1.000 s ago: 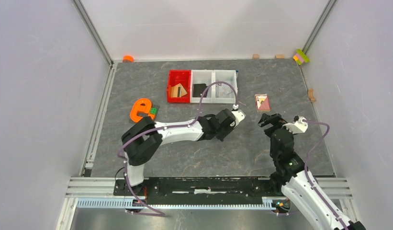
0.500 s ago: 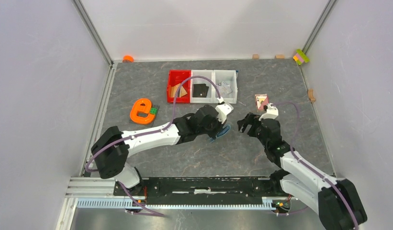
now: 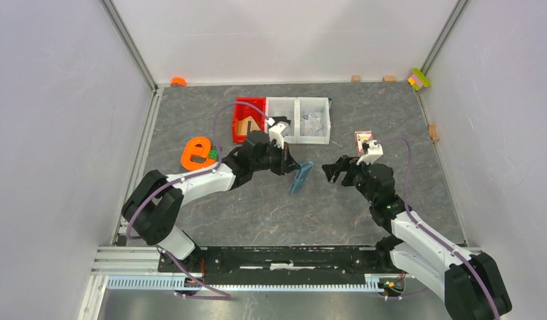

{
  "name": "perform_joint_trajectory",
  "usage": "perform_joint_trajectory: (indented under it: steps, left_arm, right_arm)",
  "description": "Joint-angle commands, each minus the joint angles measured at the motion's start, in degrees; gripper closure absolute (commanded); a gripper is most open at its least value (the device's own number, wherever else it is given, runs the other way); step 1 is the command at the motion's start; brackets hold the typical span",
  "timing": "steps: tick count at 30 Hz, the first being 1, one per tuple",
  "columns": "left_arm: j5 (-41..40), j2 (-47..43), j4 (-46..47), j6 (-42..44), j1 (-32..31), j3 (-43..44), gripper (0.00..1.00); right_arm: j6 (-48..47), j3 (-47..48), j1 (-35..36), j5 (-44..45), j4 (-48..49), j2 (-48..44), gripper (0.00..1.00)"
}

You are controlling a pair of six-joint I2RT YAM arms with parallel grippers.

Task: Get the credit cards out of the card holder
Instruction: Open the card holder at the center of the board.

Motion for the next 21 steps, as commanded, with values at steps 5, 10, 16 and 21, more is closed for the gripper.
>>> perform_joint_trajectory:
  steps: [5, 10, 16, 21]
  left_arm:
    - [7.2, 6.1, 7.6, -11.8, 8.9, -2.8, 0.98]
    - [2.8, 8.4, 0.4, -7.8, 9.5, 0.1, 0.98]
    - [2.7, 10.7, -4.9, -4.4, 9.2, 3.4, 0.85]
    - [2.8, 10.2, -5.5, -3.5, 9.0, 3.6, 0.51]
  right_arm:
    - [-1.4, 0.8, 0.0, -2.2, 2.4, 1.6, 0.08]
    - [-1.8, 1.4, 0.1, -5.4, 3.7, 4.1, 0.09]
    - [-1.9, 2.1, 0.1, -10.2, 5.7, 8.1, 0.12]
    - [-2.8, 4.0, 0.7, -11.7, 4.4, 11.7, 0.12]
